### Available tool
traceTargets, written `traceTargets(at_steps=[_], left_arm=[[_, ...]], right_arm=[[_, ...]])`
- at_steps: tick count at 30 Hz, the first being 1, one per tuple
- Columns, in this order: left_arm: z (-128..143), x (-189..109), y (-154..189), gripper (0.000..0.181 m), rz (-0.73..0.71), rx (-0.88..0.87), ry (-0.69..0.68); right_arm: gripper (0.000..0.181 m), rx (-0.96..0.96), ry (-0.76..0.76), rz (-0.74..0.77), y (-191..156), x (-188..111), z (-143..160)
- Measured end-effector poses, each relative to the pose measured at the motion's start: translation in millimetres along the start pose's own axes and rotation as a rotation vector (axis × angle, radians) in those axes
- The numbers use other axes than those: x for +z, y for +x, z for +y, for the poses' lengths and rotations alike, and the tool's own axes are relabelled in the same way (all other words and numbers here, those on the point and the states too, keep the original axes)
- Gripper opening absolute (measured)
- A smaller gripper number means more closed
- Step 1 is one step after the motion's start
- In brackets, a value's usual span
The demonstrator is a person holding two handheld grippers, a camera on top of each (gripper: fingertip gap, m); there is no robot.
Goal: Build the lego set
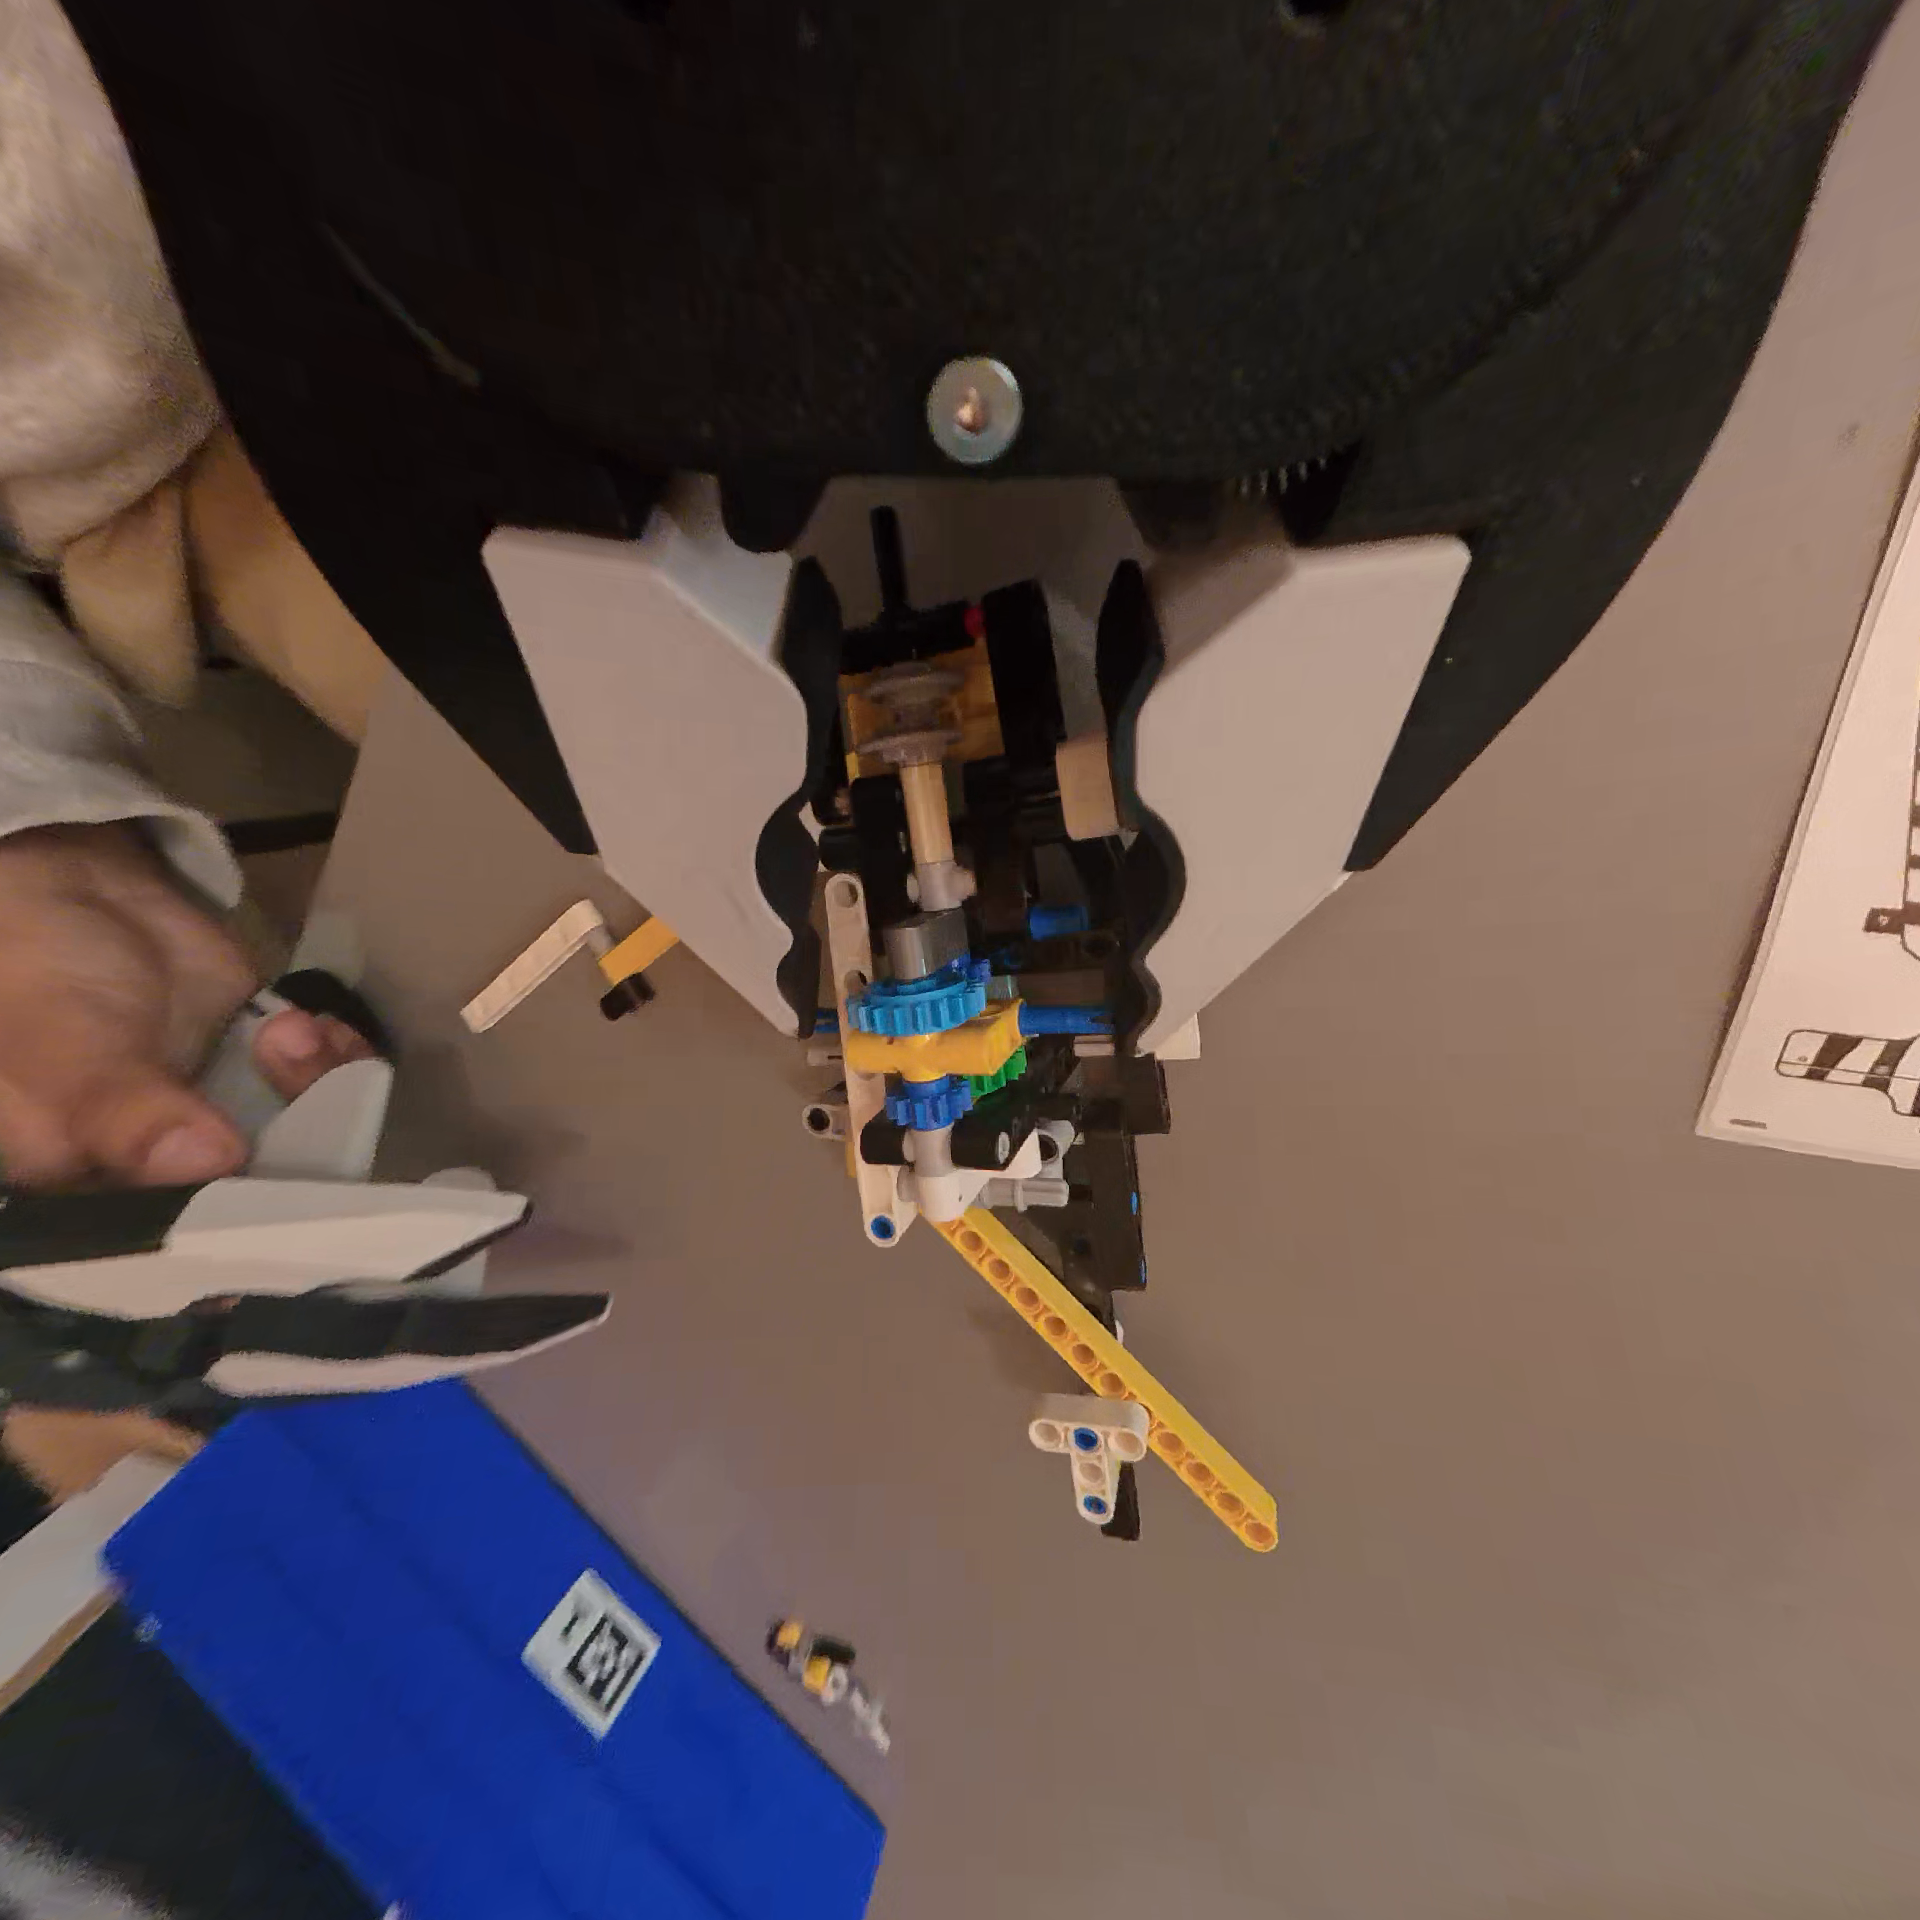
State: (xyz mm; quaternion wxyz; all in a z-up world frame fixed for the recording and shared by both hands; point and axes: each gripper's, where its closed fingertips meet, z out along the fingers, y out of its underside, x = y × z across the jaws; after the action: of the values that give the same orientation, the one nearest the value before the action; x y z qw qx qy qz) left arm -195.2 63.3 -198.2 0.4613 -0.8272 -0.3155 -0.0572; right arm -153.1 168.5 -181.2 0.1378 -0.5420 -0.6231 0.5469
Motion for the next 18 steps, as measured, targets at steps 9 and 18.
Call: traceTargets(at_steps=[9,18], left_arm=[[-21.3,-20.2,2.4,0.044,0.323,-0.272,0.134],[-16.9,-20.3,3.5,0.043,0.295,-0.175,0.102]], right_arm=[[0.046,0.004,0.001,-0.004,-0.4,0.3,-0.1],[0.046,0.006,0.002,-0.007,-0.7,0.2,-0.1]])
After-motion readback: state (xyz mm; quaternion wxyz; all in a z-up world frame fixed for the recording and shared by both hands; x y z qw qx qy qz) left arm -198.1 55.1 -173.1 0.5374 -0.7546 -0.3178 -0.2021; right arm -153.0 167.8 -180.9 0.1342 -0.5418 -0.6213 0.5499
